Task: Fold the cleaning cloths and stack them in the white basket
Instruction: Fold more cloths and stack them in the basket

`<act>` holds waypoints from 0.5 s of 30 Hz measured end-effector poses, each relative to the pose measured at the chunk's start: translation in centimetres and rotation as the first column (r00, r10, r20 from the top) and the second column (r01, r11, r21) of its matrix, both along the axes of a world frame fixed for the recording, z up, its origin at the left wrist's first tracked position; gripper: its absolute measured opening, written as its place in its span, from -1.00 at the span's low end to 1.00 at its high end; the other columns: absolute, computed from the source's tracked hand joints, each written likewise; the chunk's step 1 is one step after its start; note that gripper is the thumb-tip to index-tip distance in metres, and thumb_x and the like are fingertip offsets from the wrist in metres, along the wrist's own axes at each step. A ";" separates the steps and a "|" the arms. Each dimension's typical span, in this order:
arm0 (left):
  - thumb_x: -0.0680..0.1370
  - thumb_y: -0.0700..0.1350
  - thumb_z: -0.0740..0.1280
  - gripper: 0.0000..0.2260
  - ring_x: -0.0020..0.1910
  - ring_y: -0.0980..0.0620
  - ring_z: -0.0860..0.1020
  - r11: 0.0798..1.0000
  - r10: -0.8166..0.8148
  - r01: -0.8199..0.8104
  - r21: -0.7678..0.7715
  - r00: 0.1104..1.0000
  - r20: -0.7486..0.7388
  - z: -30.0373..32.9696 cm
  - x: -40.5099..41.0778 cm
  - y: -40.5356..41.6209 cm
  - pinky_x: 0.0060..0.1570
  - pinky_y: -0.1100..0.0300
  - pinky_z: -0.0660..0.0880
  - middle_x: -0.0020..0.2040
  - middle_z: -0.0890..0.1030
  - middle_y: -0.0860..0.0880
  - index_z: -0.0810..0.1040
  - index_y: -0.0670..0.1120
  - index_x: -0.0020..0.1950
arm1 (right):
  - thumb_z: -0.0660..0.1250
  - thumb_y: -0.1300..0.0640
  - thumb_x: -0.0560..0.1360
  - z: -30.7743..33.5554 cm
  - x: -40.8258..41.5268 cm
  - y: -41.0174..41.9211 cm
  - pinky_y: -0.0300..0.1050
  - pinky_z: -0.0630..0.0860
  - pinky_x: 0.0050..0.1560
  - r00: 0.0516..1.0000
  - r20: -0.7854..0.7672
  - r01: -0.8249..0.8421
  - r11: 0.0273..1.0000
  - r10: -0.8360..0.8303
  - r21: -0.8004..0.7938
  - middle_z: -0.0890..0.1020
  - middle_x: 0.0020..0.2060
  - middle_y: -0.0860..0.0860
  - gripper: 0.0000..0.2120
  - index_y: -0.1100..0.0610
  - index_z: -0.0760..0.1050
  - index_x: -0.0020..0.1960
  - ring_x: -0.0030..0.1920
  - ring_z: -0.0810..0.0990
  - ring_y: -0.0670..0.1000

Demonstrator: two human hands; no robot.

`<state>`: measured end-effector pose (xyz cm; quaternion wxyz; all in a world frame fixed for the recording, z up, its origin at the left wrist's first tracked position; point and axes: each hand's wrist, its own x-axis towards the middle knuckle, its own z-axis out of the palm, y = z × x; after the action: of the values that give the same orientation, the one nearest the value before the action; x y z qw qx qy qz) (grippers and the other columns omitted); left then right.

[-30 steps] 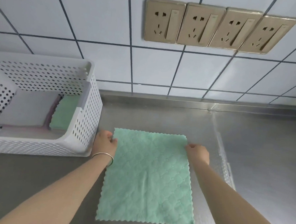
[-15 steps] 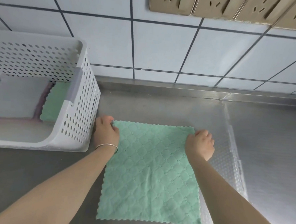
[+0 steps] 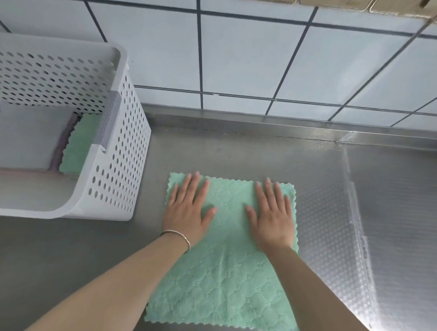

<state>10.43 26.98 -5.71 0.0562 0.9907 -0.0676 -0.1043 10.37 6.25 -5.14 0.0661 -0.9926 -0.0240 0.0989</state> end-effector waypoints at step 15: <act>0.52 0.10 0.03 -0.47 0.52 -0.01 -0.09 0.999 -0.004 0.008 -0.032 0.993 0.116 0.1 -7.9 -1.1 0.40 -0.08 -0.09 0.49 0.20 0.01 0.19 -0.08 0.46 | 0.00 0.07 0.50 0.5 -9.0 3.8 0.06 -0.04 0.42 0.991 0.068 -0.120 0.992 0.116 0.046 0.34 0.41 0.08 -0.50 0.19 0.35 0.38 0.51 -0.08 0.05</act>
<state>2.58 25.89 -5.59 0.0681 0.9938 -0.0755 -0.0459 1.35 10.07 -4.66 0.0841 -0.9902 -0.0873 0.0695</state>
